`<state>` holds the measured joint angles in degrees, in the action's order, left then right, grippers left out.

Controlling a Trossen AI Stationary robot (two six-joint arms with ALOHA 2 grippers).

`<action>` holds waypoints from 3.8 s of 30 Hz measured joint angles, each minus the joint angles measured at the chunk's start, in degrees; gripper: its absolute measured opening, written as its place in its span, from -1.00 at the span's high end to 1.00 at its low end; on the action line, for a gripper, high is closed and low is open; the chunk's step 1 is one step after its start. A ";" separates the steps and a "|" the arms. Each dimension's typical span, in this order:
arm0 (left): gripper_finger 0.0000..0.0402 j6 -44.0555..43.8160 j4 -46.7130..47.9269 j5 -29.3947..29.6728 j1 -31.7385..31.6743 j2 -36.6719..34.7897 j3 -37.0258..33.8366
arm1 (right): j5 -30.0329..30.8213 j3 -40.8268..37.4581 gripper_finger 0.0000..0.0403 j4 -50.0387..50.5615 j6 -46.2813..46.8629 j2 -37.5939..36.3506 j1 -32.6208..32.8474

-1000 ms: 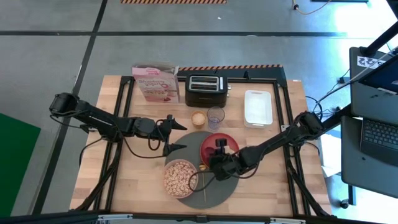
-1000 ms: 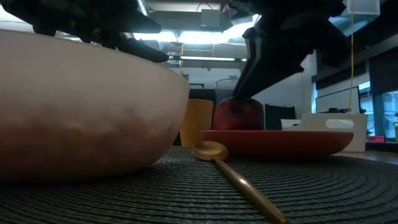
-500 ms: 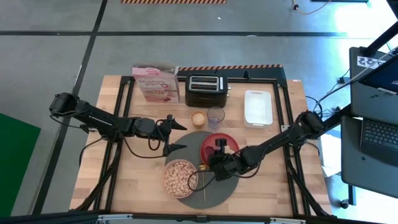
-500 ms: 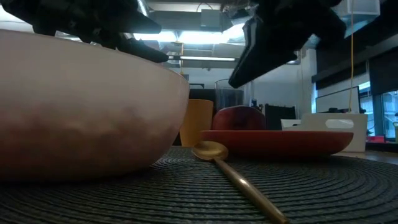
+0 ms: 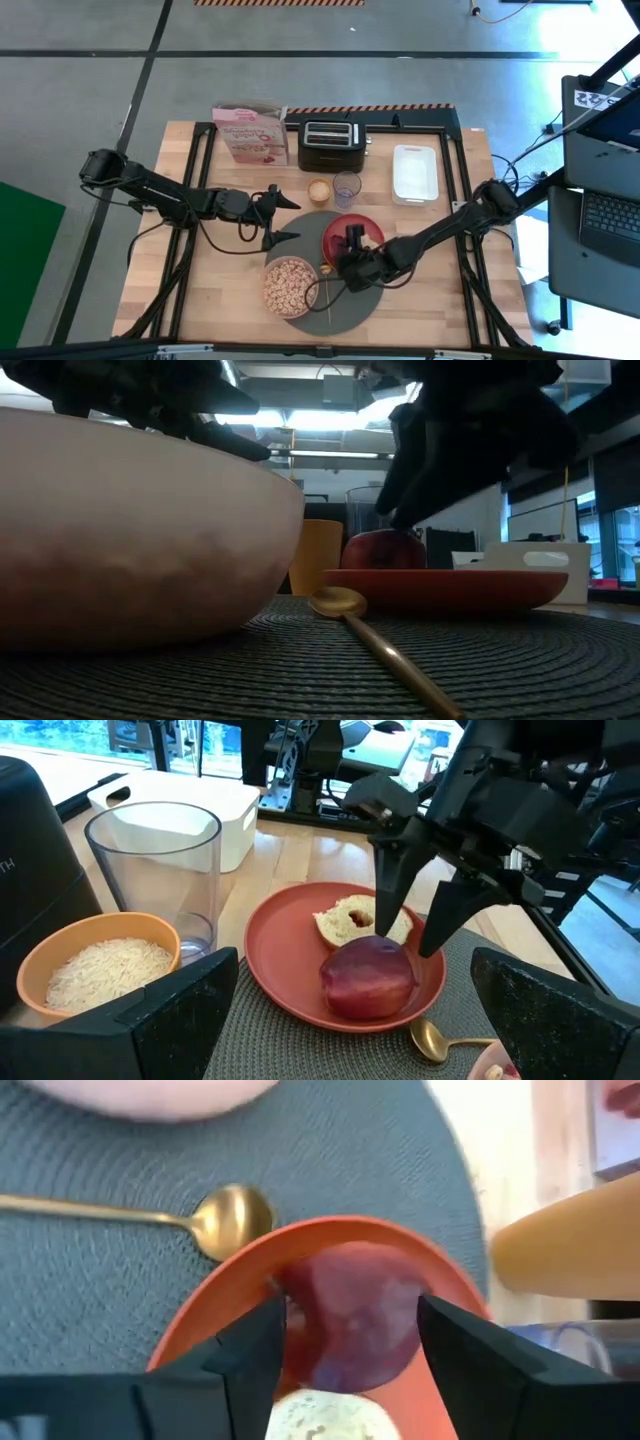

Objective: Arrange a breakfast setting
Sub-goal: Adjust the red apple

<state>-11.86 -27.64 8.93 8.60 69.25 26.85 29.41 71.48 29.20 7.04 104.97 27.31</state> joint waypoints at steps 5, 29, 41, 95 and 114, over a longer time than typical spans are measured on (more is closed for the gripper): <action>-0.97 0.00 0.03 0.00 0.00 0.00 0.00 | -0.96 0.00 -0.16 -0.24 0.03 2.59 -0.07; -0.97 0.42 0.16 0.00 0.00 0.00 0.00 | -5.14 0.15 0.29 -2.43 3.09 3.52 -6.89; -0.97 0.42 0.15 0.00 0.00 0.00 0.00 | -6.47 0.15 0.46 -2.86 6.26 3.52 -6.73; -0.97 0.39 -0.04 -2.43 0.07 0.00 0.07 | -36.27 0.11 0.60 4.82 12.60 -8.13 -20.54; -0.97 3.48 -0.04 -2.45 -0.14 0.00 0.05 | -41.05 -1.20 0.67 5.28 11.99 -7.63 -25.09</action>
<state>-8.38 -27.68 6.48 8.46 69.25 26.90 -11.64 70.28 34.48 19.03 97.34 2.22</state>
